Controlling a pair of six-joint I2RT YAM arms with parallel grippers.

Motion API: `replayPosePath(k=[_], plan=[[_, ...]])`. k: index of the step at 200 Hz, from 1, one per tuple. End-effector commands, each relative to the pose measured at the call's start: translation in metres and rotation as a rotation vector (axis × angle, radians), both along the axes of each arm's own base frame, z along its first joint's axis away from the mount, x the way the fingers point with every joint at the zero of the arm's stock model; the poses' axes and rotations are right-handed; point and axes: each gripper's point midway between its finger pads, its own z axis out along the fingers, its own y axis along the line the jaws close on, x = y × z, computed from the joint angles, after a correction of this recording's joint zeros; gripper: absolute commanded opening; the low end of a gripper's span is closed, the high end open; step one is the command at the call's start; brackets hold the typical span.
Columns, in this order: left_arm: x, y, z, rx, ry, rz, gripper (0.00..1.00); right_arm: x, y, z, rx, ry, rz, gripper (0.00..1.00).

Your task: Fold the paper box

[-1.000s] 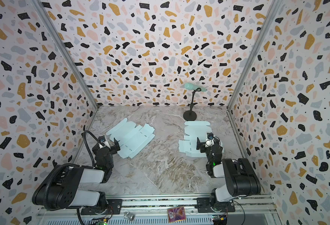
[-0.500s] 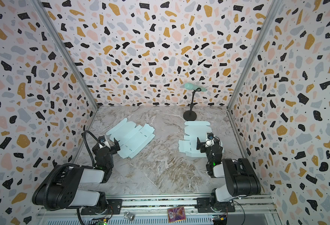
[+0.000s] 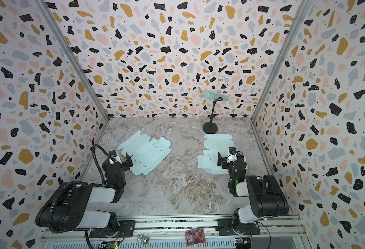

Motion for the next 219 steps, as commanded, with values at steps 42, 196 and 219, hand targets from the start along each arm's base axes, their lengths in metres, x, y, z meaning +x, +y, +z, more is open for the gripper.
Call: replayPosePath(k=[42,196,219], plan=[[0.0015,0.0001,0.0161,-0.014,-0.067,-0.001,1.00,0.0054,0.0009,0.0047,-0.003,-0.009,0.010,0.99],[0.0008,0.0002,0.0167,-0.014,-0.069,-0.001,1.00,0.0059,-0.0015,0.0061,-0.003,-0.006,-0.006,0.99],[0.0051,-0.0034,0.0192,-0.008,-0.055,-0.021,1.00,0.0057,0.0015,0.0100,-0.006,-0.011,0.013,0.99]])
